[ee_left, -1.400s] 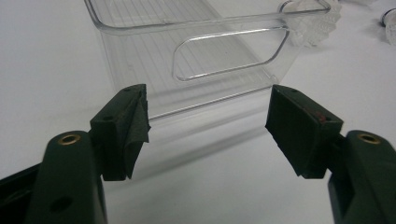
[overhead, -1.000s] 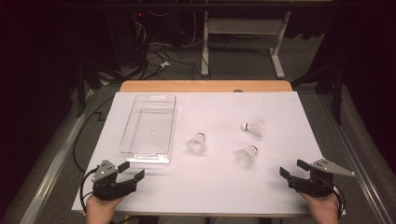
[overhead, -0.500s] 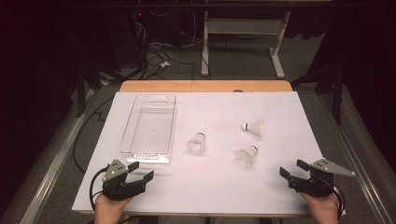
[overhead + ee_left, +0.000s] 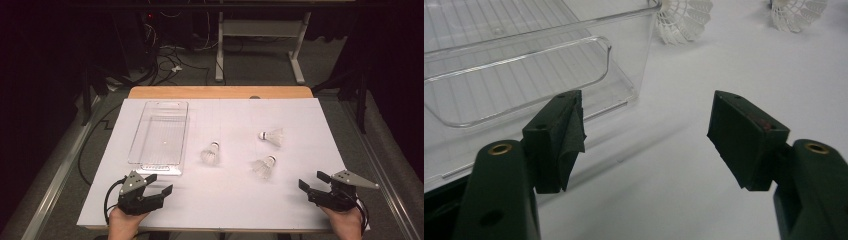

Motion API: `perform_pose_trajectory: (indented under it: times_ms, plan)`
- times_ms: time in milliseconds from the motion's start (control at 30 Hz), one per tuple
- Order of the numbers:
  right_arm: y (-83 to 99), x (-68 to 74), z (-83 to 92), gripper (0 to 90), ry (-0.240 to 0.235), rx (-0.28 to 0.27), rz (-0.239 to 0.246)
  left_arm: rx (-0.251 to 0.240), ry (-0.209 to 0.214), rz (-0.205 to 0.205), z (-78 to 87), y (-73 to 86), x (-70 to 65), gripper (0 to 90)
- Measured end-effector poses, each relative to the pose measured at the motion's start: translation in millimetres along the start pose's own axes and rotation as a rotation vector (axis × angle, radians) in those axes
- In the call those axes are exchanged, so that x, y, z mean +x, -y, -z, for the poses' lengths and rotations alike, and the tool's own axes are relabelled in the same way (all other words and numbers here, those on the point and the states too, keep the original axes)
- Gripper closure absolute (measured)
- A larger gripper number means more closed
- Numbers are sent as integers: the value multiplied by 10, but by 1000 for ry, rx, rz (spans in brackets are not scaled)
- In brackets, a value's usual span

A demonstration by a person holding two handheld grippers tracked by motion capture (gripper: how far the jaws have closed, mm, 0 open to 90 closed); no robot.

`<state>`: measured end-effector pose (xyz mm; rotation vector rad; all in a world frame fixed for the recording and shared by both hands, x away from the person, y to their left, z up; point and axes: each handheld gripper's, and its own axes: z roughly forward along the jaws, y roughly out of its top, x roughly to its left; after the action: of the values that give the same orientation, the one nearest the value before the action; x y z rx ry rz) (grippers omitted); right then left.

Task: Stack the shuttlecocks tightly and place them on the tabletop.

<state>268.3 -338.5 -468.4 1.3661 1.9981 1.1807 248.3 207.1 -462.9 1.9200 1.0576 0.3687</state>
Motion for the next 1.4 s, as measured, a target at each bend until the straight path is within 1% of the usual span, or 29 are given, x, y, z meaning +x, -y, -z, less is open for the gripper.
perform_pose_trajectory:
  times_ms: [200,267,533,633,733,800,1033,1100,1200,1400]
  plan:
    - [-1,2,0,211,-2,0,0,8,10,-7,-41,-22,-23,329]
    - [-2,7,-1,212,-1,1,5,22,14,-15,-78,-39,-26,337]
    - [-4,11,1,212,0,0,6,30,28,-32,-136,-86,-75,343]
    - [-4,12,3,211,2,-1,7,48,24,-35,-165,-103,-105,338]
    - [-6,13,6,212,4,-3,8,56,17,-58,-198,-127,-145,340]
    - [-6,12,7,212,4,-3,8,57,20,-59,-204,-136,-154,341]
    - [-6,13,5,212,1,-2,8,69,45,-42,-276,-199,-199,352]
    - [-6,13,4,212,1,-3,7,85,52,-30,-303,-229,-204,356]
    - [-6,10,1,212,1,-1,7,90,59,-19,-321,-251,-208,358]
    - [-6,8,-1,212,0,-2,8,97,60,-21,-336,-275,-218,356]
